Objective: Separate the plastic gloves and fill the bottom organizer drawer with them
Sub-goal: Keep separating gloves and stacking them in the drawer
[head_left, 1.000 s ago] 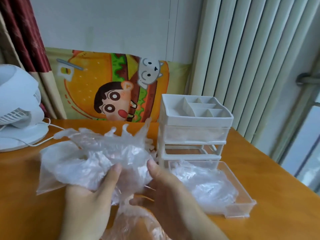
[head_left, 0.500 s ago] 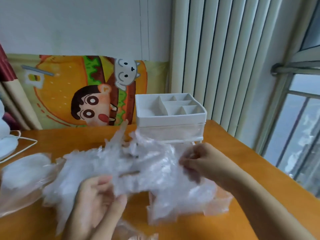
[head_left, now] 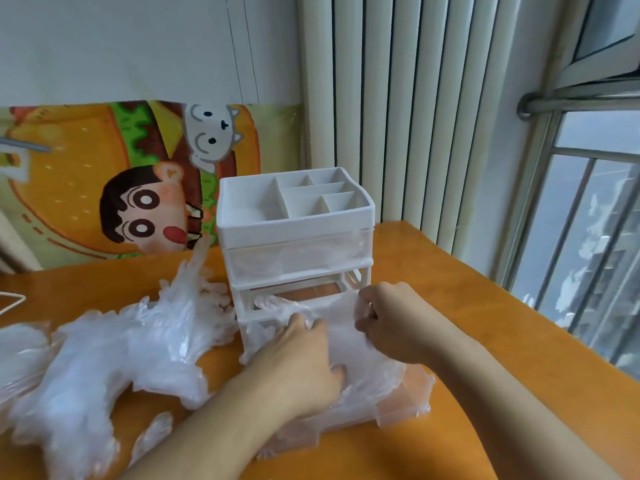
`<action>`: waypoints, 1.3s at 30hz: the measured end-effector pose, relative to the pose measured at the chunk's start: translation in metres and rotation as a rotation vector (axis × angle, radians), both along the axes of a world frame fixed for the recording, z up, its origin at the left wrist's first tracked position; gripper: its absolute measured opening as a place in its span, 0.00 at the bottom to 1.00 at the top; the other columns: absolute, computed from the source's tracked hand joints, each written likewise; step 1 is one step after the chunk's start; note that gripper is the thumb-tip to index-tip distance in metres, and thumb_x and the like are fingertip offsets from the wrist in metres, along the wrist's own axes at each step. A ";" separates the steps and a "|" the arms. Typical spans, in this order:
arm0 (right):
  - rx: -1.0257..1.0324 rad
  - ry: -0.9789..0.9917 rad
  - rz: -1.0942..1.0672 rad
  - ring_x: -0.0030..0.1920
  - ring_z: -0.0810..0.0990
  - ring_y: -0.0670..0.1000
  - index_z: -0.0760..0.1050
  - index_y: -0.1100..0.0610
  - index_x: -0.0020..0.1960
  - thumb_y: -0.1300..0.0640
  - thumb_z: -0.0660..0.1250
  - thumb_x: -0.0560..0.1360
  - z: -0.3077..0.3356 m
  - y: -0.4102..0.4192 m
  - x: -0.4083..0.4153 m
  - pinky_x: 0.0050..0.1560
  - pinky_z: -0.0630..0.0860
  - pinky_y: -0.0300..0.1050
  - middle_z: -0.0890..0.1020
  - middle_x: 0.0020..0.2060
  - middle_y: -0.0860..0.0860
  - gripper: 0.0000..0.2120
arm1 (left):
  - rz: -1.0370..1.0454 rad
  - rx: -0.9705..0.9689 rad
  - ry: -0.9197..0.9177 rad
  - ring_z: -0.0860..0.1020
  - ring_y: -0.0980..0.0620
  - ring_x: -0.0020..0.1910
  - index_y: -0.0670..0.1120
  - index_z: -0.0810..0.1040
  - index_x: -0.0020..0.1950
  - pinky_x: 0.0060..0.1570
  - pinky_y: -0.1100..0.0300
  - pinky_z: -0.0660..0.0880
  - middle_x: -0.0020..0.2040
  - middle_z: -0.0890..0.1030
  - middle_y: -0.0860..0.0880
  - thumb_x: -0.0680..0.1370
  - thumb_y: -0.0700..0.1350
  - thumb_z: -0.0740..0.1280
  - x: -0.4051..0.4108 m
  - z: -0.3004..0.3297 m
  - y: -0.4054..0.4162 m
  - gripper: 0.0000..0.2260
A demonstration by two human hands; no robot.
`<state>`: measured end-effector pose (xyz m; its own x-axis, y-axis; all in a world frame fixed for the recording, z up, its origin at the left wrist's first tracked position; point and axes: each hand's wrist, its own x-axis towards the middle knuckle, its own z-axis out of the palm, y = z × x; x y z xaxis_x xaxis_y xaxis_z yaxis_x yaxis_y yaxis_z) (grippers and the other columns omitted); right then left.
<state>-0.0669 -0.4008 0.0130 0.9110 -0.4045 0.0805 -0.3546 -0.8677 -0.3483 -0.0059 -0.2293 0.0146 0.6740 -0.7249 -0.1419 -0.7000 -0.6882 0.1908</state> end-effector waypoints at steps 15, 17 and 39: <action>-0.253 0.002 -0.142 0.39 0.74 0.49 0.78 0.54 0.46 0.60 0.74 0.76 -0.020 -0.003 0.006 0.34 0.77 0.42 0.74 0.44 0.48 0.05 | 0.014 0.207 0.153 0.79 0.51 0.54 0.58 0.52 0.82 0.52 0.53 0.81 0.69 0.75 0.54 0.67 0.74 0.68 0.016 -0.011 -0.017 0.50; -0.238 -0.011 -0.192 0.40 0.73 0.49 0.74 0.53 0.50 0.64 0.73 0.74 -0.020 0.000 0.006 0.33 0.75 0.41 0.74 0.45 0.49 0.11 | 0.026 0.222 0.171 0.79 0.50 0.55 0.57 0.53 0.82 0.53 0.53 0.81 0.68 0.75 0.52 0.67 0.70 0.71 0.018 -0.010 -0.019 0.49; 0.065 0.468 0.019 0.76 0.66 0.62 0.56 0.56 0.81 0.53 0.72 0.75 -0.009 0.039 0.000 0.65 0.76 0.53 0.55 0.79 0.54 0.40 | 0.154 0.242 0.298 0.85 0.47 0.46 0.44 0.74 0.61 0.33 0.58 0.77 0.46 0.80 0.47 0.70 0.58 0.79 0.021 0.014 -0.013 0.28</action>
<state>-0.0668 -0.3616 0.0043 0.8504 -0.3782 -0.3657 -0.4709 -0.8572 -0.2085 0.0148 -0.2422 0.0289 0.6756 -0.5409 -0.5010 -0.5242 -0.8303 0.1895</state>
